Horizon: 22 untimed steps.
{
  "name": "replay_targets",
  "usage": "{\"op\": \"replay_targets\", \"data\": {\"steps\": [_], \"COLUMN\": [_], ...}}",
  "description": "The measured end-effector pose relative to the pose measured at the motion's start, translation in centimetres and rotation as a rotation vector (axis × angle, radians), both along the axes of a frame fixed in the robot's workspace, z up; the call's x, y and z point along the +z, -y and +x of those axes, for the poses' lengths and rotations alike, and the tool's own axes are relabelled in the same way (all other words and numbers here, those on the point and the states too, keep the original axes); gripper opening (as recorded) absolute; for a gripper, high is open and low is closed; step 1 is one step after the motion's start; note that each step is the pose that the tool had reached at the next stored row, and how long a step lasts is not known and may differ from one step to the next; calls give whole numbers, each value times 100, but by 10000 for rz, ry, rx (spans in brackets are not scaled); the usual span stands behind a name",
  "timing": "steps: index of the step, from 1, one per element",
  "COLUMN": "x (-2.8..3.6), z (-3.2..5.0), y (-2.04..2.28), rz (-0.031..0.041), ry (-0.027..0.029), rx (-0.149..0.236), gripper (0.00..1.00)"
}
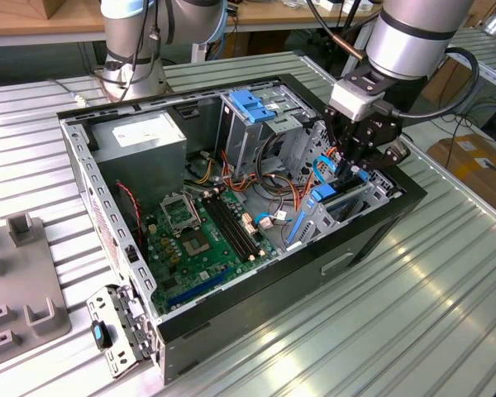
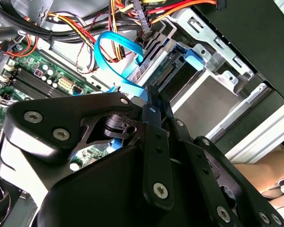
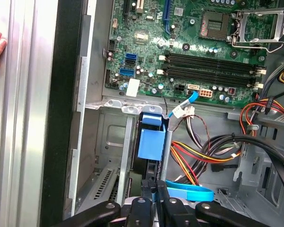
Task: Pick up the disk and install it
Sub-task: 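Insert the first disk wire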
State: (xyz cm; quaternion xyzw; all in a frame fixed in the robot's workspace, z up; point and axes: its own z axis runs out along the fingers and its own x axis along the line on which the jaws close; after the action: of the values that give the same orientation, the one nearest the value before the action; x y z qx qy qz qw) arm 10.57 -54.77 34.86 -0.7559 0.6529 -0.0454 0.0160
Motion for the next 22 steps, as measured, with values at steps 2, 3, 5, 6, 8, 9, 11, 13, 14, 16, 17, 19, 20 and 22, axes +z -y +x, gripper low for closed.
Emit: {"op": "replay_targets", "data": {"steps": [2, 3, 5, 6, 8, 9, 11, 13, 14, 16, 17, 19, 20, 22], "x": [-2, -3, -2, -2, -5, -8, -8, -20, -27, -29, -30, -25, -11, -5], "z": [5, 6, 6, 6, 6, 6, 6, 6, 6, 6, 6, 6, 6, 6], "y": [-1, -1, -1, -6, -10, -10, -10, -10, -10, -10, -10, -10, -11, -10], "rz": [1, 1, 1, 1, -1, 0, -1, -3, 0, -1, 1, 5, 2, 4], "ry": [0, 0, 0, 0, 0, 0, 0, 0, 0, 0, 0, 0, 0, 0], "rx": [-2, -1, 0, -1, 0, 0, -1, 0, 0, -1, 0, 0, 0, -1], "gripper": [16, 16, 16, 16, 16, 16, 16, 16, 16, 16, 16, 16, 16, 16]}}
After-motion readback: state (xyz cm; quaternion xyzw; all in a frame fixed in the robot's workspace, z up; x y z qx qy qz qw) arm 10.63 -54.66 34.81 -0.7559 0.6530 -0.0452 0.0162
